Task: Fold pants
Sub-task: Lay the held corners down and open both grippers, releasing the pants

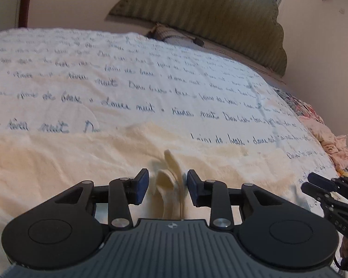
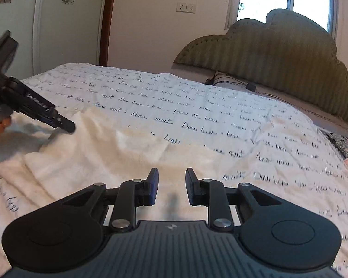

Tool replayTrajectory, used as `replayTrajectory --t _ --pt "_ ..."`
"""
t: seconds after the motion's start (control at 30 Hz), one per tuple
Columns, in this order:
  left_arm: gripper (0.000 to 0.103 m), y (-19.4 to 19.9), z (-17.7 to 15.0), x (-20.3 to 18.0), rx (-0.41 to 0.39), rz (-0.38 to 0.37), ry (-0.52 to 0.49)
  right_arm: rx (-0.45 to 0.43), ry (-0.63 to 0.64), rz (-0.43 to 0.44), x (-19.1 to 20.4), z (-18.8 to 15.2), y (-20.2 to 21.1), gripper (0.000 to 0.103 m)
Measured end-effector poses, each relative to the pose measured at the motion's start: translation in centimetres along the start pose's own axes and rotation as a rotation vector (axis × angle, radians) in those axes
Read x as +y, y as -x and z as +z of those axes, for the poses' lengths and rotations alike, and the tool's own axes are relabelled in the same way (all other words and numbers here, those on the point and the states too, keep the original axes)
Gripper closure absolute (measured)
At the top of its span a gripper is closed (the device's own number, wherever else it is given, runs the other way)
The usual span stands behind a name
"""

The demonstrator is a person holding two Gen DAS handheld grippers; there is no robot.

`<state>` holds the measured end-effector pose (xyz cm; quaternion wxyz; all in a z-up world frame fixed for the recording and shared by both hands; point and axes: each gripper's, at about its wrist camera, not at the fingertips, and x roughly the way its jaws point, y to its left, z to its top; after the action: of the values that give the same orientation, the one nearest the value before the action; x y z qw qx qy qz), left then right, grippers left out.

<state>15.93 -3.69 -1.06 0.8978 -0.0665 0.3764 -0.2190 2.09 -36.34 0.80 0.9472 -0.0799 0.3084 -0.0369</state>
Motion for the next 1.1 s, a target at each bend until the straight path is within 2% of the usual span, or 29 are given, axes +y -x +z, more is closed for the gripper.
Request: replayTrajectory --t 0.07,0.13,0.2,0.27,0.33,0.43,0.57,0.63,0.7,0.77,0.9,1.0,1.1 --pt "0.063 0.2 0.6 -0.8 -0.022 0.001 -0.029 0.040 0.023 0.012 -0.6 1.0 -3.1 0.079" --pt "0.063 -0.4 1.1 -1.7 -0.005 -0.056 -0.032 0.084 0.018 0.040 -1.2 1.6 -5.7 0.079" --pt "0.055 -1.9 1.2 -2.6 0.020 -0.120 -0.042 0.128 0.000 0.041 -1.8 1.7 -8.0 0.079" --pt "0.051 -4.4 0.9 -3.4 0.050 -0.084 -0.059 0.160 -0.021 0.038 -2.3 1.5 -9.4 0.079" --pt "0.056 -6.2 0.4 -3.6 0.080 -0.017 -0.088 0.142 -0.028 0.017 -2.0 1.5 -8.5 0.079" --pt "0.059 -4.4 -0.3 -3.4 0.032 -0.019 -0.106 0.088 0.004 0.031 -0.7 1.3 -5.3 0.079" --pt "0.053 -2.4 -1.7 -3.4 0.021 -0.037 -0.147 0.080 0.039 0.105 1.3 -0.3 -2.5 0.078" --pt "0.050 -2.8 -2.8 -3.8 0.060 -0.035 -0.200 0.119 0.036 0.144 1.9 -1.5 -2.7 0.078" --pt "0.048 -3.2 -4.0 -3.9 0.069 0.002 -0.247 0.138 0.046 0.094 2.7 -2.1 -3.1 0.078" --pt "0.049 -2.1 -4.1 -3.4 0.043 0.003 -0.222 0.104 0.017 0.101 3.6 -1.4 -2.5 0.078" --pt "0.046 0.0 -3.6 -0.1 0.039 0.011 -0.082 0.012 0.044 0.249 7.2 0.9 -1.6 0.078" --pt "0.046 1.8 -3.4 2.8 0.037 0.047 0.009 0.012 0.086 0.320 10.2 2.0 -3.0 0.078" --pt "0.041 3.9 -3.7 5.1 0.024 0.087 0.028 0.043 0.133 0.361 13.1 2.0 -4.4 0.078"
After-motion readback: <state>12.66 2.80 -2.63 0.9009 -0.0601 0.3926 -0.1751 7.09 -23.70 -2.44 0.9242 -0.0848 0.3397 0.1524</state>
